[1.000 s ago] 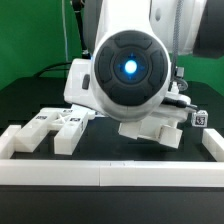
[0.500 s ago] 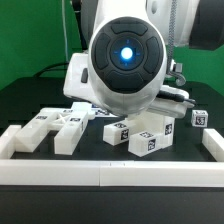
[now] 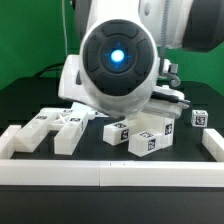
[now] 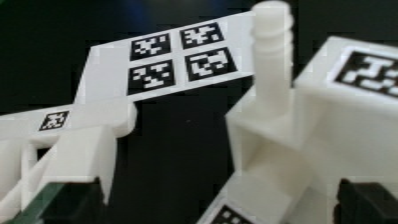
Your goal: Assemble chair
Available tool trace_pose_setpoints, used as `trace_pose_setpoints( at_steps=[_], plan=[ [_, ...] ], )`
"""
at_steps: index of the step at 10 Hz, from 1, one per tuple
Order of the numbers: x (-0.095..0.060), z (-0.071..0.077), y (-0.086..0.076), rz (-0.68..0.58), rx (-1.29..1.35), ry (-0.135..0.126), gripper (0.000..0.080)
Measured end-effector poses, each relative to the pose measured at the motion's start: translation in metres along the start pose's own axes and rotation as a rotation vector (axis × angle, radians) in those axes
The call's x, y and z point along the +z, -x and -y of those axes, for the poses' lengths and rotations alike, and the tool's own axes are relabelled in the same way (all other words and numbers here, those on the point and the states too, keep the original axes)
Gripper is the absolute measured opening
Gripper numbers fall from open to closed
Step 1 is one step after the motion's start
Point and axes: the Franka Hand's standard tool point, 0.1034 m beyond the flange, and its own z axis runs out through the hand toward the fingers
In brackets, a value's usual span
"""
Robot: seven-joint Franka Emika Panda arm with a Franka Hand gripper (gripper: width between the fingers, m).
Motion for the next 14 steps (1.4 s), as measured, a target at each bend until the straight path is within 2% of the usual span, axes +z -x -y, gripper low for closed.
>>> trace_pose_setpoints(
  at_steps=[4, 6, 7, 8, 9, 11, 12, 13, 14],
  plan=[
    [-0.006, -0.020, -0.001, -0.005, -0.028, -0.032, 0.0649],
    [-0.017, -0.026, 0.002, -0.041, -0.020, -0.046, 0.0649],
    [-0.030, -0.021, -0.006, -0.148, -0.027, -0.051, 0.0649],
    [-0.033, -0.017, -0.007, -0.264, -0.035, -0.066, 0.0649],
    [-0.026, -0.018, -0.001, -0.280, -0.033, -0.076, 0.0649],
    [-0.043, -0.014, -0.012, -0.482, -0.050, -0.092, 0.0649],
    [-0.046, -0.017, -0.013, -0.604, -0.098, -0.096, 0.0649],
    [-0.042, -0.023, -0.009, -0.647, -0.109, -0.105, 0.0649],
    [-0.052, -0.028, -0.014, -0.748, -0.133, -0.101, 0.0649]
  ],
)
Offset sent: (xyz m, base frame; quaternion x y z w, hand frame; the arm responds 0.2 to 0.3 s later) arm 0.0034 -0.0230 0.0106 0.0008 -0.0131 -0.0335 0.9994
